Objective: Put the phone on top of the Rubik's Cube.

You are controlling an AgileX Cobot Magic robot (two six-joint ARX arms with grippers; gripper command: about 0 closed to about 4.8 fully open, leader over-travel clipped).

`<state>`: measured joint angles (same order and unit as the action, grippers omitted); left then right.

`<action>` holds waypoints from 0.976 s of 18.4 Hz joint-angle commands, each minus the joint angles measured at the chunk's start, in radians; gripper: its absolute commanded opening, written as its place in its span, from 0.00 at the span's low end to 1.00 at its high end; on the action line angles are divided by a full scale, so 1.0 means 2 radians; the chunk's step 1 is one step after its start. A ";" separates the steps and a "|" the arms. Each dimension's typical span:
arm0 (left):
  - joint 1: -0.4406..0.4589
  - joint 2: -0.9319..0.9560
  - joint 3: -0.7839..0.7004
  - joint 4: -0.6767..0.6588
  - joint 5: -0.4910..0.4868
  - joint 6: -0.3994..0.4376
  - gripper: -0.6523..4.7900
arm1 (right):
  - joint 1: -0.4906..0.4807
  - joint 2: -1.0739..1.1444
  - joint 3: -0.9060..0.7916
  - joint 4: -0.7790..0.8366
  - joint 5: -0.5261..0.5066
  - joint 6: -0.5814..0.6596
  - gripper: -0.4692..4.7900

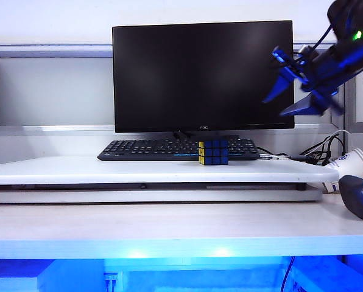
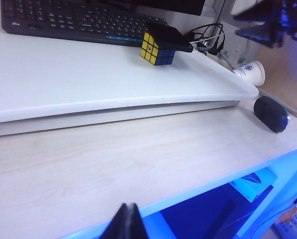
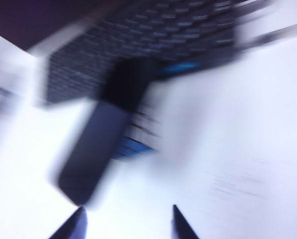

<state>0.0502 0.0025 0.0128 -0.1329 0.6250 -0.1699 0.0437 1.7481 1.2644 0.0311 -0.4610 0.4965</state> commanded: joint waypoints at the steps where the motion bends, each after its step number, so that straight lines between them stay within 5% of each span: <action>1: 0.000 0.000 0.000 -0.004 0.000 0.003 0.11 | 0.000 -0.045 0.002 -0.082 0.076 -0.119 0.38; 5: 0.000 0.000 0.000 -0.004 0.000 0.003 0.11 | 0.000 -0.083 -0.001 -0.124 0.110 -0.183 0.07; 11: 0.000 0.000 0.000 -0.004 -0.020 0.035 0.11 | -0.004 -0.214 -0.149 -0.062 0.164 -0.187 0.07; 18: 0.000 0.000 0.000 -0.013 -0.179 0.091 0.11 | -0.004 -0.359 -0.258 -0.062 0.218 -0.211 0.07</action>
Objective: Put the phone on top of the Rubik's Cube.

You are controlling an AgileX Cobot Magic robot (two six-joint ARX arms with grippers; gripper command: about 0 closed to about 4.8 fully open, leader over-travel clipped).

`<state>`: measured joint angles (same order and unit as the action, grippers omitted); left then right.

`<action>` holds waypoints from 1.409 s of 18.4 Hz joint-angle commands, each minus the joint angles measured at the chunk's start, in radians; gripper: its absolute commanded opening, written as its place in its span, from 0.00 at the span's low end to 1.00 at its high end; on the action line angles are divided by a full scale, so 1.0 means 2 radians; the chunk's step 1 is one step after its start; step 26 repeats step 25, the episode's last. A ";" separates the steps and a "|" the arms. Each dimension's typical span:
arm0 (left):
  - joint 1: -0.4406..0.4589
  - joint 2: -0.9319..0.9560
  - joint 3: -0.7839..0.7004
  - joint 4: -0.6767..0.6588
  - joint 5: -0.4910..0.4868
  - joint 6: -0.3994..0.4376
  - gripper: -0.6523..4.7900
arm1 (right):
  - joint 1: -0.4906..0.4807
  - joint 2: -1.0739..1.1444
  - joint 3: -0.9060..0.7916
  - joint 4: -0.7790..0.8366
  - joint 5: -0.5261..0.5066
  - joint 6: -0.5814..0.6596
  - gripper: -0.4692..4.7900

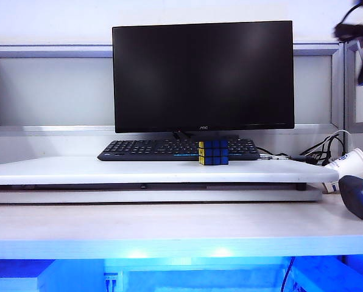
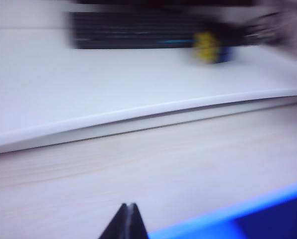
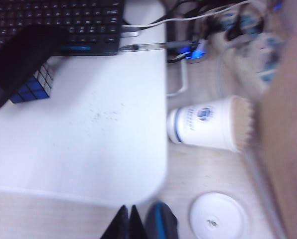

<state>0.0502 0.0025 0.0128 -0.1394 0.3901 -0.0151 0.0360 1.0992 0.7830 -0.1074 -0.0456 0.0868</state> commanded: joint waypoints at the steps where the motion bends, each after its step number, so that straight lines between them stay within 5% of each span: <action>1: 0.000 0.000 0.000 -0.012 -0.081 0.014 0.11 | 0.000 -0.048 -0.025 0.006 0.013 -0.006 0.07; 3: 0.000 0.000 0.000 -0.016 -0.126 0.013 0.11 | -0.001 -0.082 -0.042 -0.005 0.022 -0.006 0.07; 7: 0.000 0.000 0.000 -0.019 -0.143 0.013 0.11 | -0.006 -0.151 -0.095 -0.014 0.024 -0.002 0.07; 9: 0.000 0.000 0.000 -0.019 -0.143 0.013 0.11 | -0.006 -0.319 -0.221 -0.047 0.031 0.011 0.07; 13: 0.000 0.000 0.000 -0.019 -0.142 0.013 0.11 | -0.006 -0.540 -0.326 -0.141 0.050 0.013 0.07; 26: 0.000 0.000 0.000 -0.018 -0.139 0.011 0.11 | -0.006 -0.545 -0.346 -0.190 0.048 0.015 0.08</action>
